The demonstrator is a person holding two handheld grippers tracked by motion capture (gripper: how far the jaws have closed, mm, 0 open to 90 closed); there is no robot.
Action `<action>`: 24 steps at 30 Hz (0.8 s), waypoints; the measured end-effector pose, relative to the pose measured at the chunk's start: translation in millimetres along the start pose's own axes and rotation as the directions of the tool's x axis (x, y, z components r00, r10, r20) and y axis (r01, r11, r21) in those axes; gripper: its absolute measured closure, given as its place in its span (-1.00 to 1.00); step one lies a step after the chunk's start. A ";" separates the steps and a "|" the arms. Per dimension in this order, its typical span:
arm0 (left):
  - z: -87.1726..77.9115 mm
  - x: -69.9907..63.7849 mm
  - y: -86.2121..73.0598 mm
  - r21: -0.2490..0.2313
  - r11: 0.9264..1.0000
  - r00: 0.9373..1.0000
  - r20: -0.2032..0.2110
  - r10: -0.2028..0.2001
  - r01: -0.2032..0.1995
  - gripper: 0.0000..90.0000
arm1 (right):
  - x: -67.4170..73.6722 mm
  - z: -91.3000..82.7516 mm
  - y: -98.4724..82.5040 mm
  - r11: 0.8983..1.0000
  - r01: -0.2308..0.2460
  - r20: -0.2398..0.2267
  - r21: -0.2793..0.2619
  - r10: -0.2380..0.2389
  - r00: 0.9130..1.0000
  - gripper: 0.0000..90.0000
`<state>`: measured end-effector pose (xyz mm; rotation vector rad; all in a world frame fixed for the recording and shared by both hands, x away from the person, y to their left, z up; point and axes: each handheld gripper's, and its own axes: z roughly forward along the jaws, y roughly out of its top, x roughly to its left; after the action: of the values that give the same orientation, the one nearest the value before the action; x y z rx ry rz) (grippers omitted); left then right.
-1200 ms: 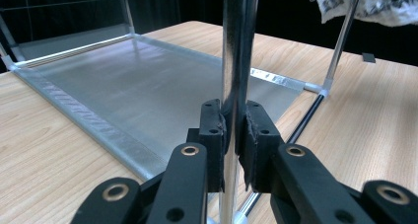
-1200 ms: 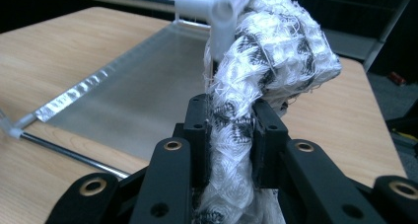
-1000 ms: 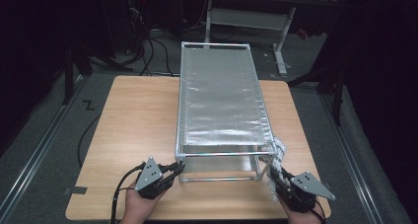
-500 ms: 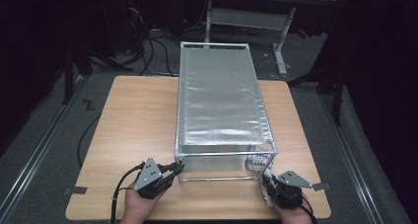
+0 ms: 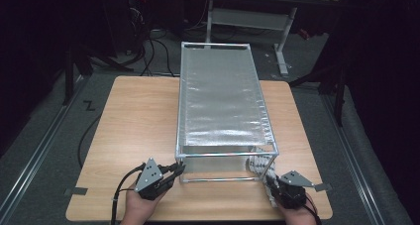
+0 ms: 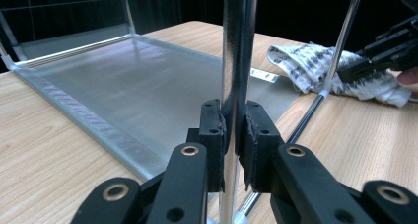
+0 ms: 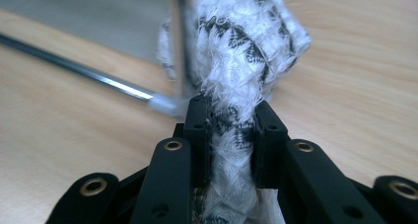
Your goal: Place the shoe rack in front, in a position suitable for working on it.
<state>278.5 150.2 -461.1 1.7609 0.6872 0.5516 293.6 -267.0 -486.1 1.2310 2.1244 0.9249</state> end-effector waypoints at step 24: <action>-21.2 -0.3 -6.3 0.004 1.000 0.999 -0.031 -0.009 0.009 0.79 | 13.6 6.5 32.7 0.982 0.036 0.000 -0.184 -0.037 0.999 0.67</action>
<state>263.0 166.0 -461.3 1.7557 0.7183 0.5726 309.5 -241.3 -466.4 1.0956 2.0062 1.0806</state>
